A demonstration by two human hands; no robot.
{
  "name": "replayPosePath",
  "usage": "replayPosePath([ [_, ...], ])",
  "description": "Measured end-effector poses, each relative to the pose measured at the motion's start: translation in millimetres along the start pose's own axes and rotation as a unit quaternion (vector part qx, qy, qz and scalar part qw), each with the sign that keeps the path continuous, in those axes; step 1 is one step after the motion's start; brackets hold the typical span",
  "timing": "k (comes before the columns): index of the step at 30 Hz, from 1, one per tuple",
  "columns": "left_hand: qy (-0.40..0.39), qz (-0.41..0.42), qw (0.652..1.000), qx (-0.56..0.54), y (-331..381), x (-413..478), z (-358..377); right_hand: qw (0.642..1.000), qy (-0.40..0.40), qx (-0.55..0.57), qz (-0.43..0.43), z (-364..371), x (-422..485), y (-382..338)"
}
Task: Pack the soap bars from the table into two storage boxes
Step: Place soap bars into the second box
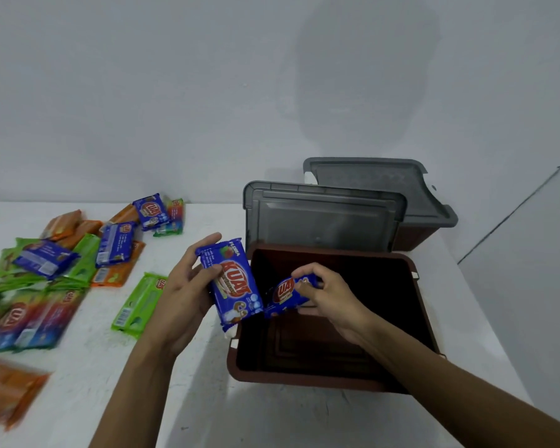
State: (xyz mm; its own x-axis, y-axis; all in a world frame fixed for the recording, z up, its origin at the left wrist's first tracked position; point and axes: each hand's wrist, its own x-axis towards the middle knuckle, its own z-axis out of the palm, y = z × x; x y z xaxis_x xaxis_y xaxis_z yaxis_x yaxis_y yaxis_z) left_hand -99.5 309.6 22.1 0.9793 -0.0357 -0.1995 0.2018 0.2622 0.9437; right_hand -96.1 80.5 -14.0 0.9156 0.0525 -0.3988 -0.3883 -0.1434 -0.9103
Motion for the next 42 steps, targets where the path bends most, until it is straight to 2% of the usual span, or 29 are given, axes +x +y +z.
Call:
replayPosePath([
  [6,0.041,0.000,0.998,-0.041,3.1,5.6,-11.2,0.992,0.026,-0.118,-0.031,0.9,16.2,14.6],
  [14,0.049,0.003,0.997,-0.065,3.9,8.3,-11.7,0.931,0.061,-0.354,-0.055,-6.3,21.9,27.5],
  [20,0.039,0.014,0.995,-0.087,5.1,9.7,-1.2,0.925,0.034,-0.378,-0.037,-13.1,21.4,24.0],
  [23,0.041,0.015,0.994,-0.103,4.4,10.0,7.5,0.912,0.024,-0.406,-0.057,-22.2,14.4,2.2],
  [25,0.046,0.006,0.992,-0.119,2.6,11.1,15.4,0.940,0.031,-0.327,-0.095,-21.4,5.0,-13.9],
  [27,0.054,0.003,0.989,-0.138,-0.6,12.6,24.2,0.987,0.004,-0.127,-0.098,-11.3,-10.8,-25.0],
  [29,0.065,0.009,0.986,-0.154,-3.4,13.3,35.1,0.995,-0.040,0.035,-0.088,2.8,-27.1,-30.5],
  [31,0.076,0.016,0.982,-0.170,-6.1,13.1,46.7,0.988,-0.054,0.110,-0.096,14.5,-37.2,-31.4],
  [35,0.061,0.042,0.988,-0.135,-9.2,7.7,60.4,0.975,-0.010,0.188,-0.121,23.7,-41.4,-33.9],
  [38,0.032,0.111,0.993,0.038,-11.0,4.2,55.3,0.973,0.037,0.182,-0.136,16.9,-37.8,-34.1],
  [42,0.004,0.166,0.951,0.262,-18.5,10.9,31.0,0.978,0.045,0.161,-0.123,-3.5,-30.0,-33.4],
])
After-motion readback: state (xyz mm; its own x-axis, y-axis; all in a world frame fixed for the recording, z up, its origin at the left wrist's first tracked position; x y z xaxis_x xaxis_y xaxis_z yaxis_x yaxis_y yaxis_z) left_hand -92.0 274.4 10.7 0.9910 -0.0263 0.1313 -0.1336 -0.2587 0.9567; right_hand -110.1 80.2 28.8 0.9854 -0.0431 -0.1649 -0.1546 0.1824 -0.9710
